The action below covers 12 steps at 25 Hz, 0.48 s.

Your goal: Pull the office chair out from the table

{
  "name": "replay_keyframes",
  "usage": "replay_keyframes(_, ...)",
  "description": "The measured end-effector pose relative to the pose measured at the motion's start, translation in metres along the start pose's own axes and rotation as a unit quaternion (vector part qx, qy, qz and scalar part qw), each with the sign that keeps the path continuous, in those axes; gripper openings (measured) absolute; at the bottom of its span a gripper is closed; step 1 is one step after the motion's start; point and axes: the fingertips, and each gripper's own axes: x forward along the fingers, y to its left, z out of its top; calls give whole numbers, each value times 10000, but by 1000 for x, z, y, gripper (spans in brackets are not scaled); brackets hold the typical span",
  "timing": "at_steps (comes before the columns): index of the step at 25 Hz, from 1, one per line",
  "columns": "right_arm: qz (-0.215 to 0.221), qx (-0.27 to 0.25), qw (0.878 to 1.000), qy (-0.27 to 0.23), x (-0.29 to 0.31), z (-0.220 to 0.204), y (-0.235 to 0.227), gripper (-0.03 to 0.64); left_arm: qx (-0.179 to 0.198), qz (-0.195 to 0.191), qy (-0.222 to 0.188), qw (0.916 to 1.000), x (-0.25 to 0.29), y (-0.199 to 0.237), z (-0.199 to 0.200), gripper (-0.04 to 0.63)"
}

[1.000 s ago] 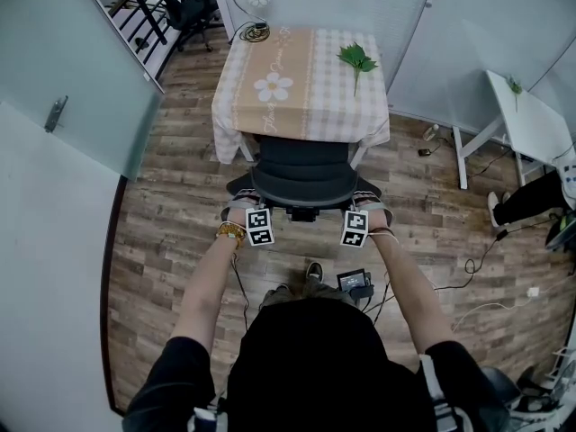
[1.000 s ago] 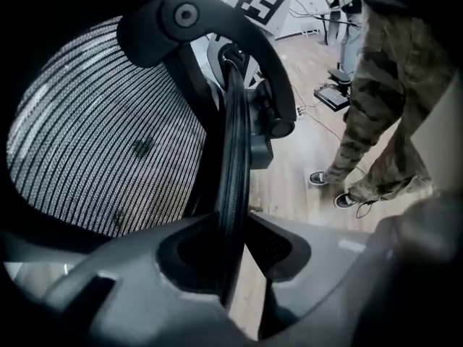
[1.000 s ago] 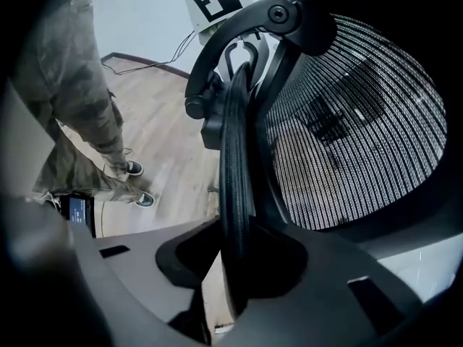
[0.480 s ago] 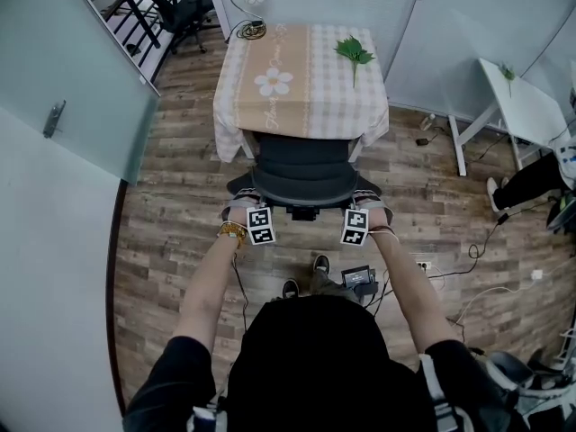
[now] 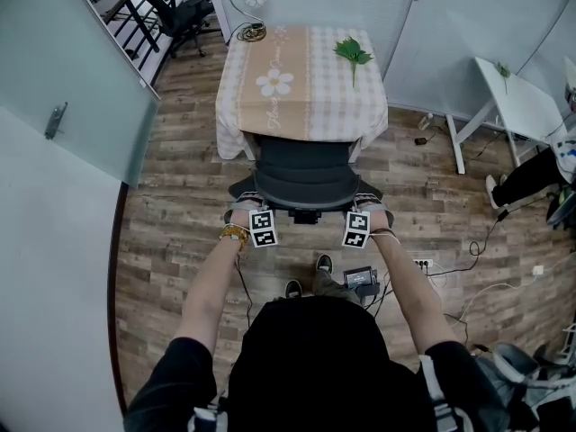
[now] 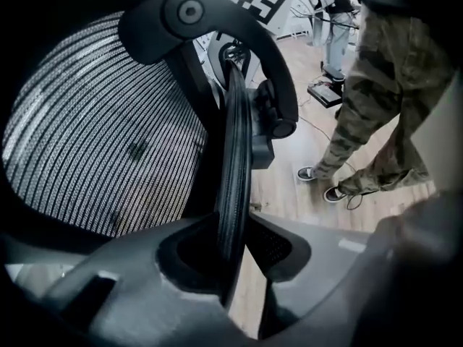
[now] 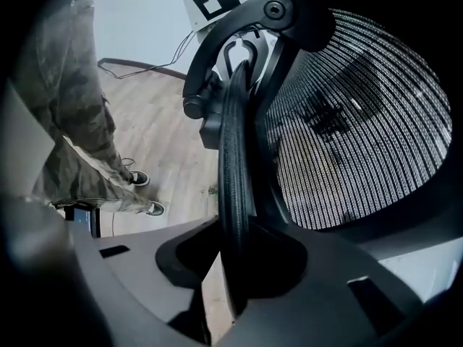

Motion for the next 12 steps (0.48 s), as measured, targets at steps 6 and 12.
replay_keyframes(6,-26,53,10000,7,-4,8,7,89,-10,-64,11,10000,-6,-5,-4,120)
replay_keyframes(12,-15,100,9999,58,-9,13,19,89,31,-67,-21,10000,-12,-17,-8,120)
